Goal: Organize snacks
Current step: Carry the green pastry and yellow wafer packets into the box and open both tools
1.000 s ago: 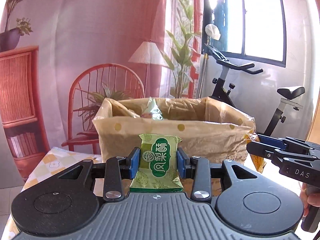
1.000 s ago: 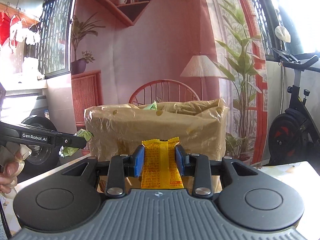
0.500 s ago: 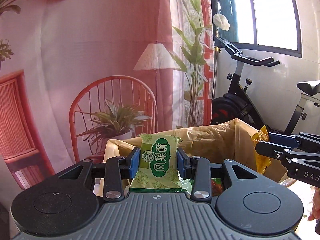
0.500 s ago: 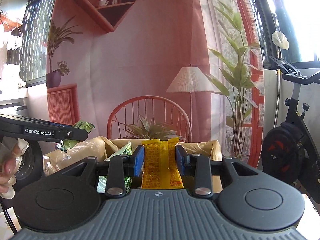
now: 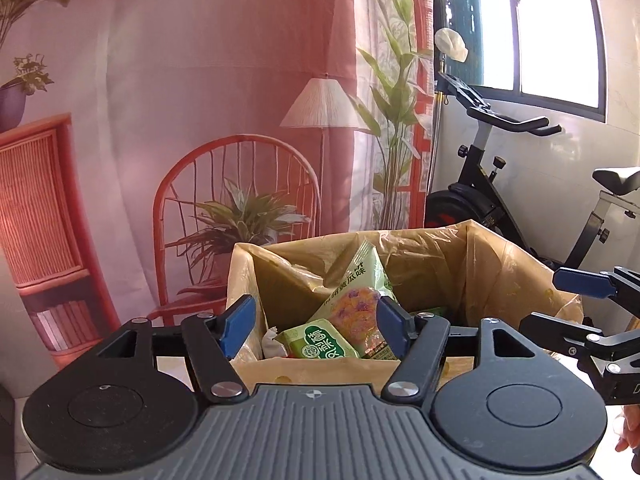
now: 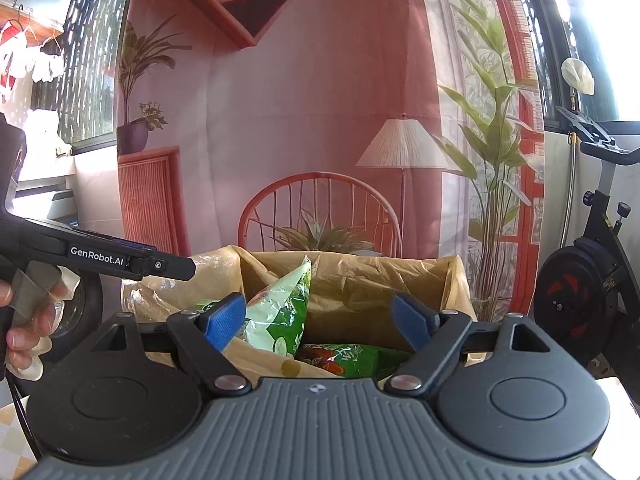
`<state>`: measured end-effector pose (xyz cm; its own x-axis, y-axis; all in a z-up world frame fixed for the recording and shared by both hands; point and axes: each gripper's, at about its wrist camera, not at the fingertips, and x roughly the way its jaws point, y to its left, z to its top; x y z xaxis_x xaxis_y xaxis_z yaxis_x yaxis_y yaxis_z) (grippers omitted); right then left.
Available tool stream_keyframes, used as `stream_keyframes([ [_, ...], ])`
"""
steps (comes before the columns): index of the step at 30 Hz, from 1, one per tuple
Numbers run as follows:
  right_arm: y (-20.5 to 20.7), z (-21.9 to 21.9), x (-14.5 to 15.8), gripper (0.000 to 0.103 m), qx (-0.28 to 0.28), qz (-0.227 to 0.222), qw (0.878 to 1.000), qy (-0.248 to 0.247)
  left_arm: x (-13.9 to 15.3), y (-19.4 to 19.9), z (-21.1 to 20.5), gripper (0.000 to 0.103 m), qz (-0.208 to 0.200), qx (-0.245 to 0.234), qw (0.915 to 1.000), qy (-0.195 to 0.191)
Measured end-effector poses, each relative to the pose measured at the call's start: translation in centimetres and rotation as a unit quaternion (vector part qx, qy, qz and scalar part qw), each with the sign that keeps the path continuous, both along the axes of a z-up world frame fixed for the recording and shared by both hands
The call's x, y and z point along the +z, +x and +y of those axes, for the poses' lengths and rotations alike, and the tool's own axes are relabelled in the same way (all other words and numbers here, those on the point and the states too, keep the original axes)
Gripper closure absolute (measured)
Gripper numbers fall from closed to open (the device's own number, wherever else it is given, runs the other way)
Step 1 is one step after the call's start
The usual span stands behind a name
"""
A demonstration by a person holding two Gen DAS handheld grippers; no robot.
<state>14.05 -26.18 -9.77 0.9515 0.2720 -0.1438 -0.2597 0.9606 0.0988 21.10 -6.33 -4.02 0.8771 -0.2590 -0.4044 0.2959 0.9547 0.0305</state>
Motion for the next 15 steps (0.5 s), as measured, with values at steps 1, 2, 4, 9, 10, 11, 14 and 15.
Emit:
stream_keyframes([
  [1, -0.3, 0.3, 0.0, 0.013, 0.000, 0.002, 1.000, -0.001, 0.1, -0.5, 0.2, 0.034, -0.002, 0.000, 1.0000, -0.001],
  [2, -0.6, 0.5, 0.1, 0.011, 0.002, 0.003, 1.000, -0.001, 0.2, -0.9, 0.3, 0.033, -0.004, 0.000, 1.0000, -0.001],
  [4, -1.2, 1.0, 0.1, 0.005, 0.003, 0.003, 1.000, 0.000, 0.3, -1.9, 0.6, 0.032, -0.008, -0.001, 1.0000, -0.002],
  [9, -2.4, 2.3, 0.0, 0.002, -0.006, 0.011, 1.000, -0.005, 0.2, -3.8, 1.4, 0.032, -0.003, 0.001, 0.9999, -0.012],
  [10, -2.6, 2.5, -0.1, 0.002, -0.007, 0.012, 1.000, -0.005, 0.1, -4.2, 1.6, 0.032, -0.001, 0.001, 0.9999, -0.016],
  [11, -2.9, 2.6, -0.1, 0.002, -0.005, 0.013, 1.000, -0.004, -0.1, -4.6, 1.7, 0.032, 0.000, -0.001, 0.9998, -0.018],
  [14, -3.8, 2.6, -0.6, 0.002, 0.007, 0.009, 1.000, 0.008, -1.0, -5.8, 2.0, 0.032, 0.006, -0.005, 0.9997, -0.021],
  [15, -4.1, 2.6, -0.7, 0.002, 0.008, 0.008, 1.000, 0.012, -1.4, -6.2, 2.1, 0.032, 0.011, -0.007, 0.9997, -0.021],
])
